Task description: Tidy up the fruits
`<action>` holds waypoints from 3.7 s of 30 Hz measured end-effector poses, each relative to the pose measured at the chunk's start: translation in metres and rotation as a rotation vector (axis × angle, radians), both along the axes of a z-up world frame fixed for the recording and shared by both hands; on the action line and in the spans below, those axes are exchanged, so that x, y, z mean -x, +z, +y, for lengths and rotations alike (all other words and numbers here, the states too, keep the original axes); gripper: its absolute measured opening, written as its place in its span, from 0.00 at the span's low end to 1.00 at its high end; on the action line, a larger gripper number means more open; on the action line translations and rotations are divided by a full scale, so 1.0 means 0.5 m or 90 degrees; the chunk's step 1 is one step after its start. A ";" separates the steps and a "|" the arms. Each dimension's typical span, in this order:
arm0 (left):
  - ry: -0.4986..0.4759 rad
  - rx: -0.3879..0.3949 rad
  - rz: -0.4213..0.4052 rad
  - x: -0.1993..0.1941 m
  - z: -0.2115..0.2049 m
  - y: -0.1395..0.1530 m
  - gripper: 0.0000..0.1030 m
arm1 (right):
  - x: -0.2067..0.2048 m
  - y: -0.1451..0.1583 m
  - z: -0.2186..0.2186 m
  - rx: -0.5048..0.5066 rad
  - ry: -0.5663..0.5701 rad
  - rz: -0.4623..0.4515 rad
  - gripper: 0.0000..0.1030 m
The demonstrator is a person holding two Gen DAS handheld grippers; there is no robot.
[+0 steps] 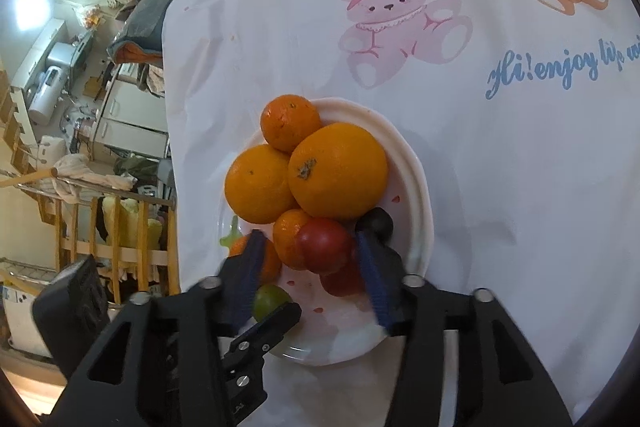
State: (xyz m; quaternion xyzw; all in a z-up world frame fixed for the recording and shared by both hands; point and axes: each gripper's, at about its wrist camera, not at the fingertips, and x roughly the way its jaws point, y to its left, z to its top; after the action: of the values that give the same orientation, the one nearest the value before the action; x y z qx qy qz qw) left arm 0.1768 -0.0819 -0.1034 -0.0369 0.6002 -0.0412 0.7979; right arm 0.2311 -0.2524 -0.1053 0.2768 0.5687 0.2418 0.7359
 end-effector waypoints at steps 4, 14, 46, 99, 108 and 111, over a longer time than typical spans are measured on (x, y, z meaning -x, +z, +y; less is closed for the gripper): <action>0.001 0.002 0.008 0.000 0.003 -0.006 0.31 | -0.001 0.006 -0.018 -0.009 -0.023 -0.004 0.63; 0.003 0.023 0.005 0.006 0.001 0.009 0.72 | 0.004 0.036 -0.057 0.012 -0.054 -0.028 0.80; 0.024 -0.054 -0.255 0.234 0.125 0.249 0.98 | 0.264 0.206 -0.066 0.177 -0.073 -0.243 0.96; 0.053 -0.066 -0.323 0.281 0.124 0.248 0.99 | 0.369 0.226 0.006 0.306 -0.120 -0.354 1.00; 0.060 -0.063 -0.325 0.280 0.129 0.251 0.99 | 0.369 0.227 0.006 0.304 -0.121 -0.354 1.00; 0.061 -0.063 -0.325 0.281 0.128 0.251 0.99 | 0.368 0.227 0.006 0.304 -0.120 -0.354 1.00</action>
State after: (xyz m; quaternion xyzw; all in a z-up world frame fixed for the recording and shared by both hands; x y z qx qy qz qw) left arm 0.0365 -0.0177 0.0222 -0.0147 0.3782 0.0177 0.9254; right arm 0.0469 -0.2495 0.0080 0.0721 0.3598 0.0995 0.9249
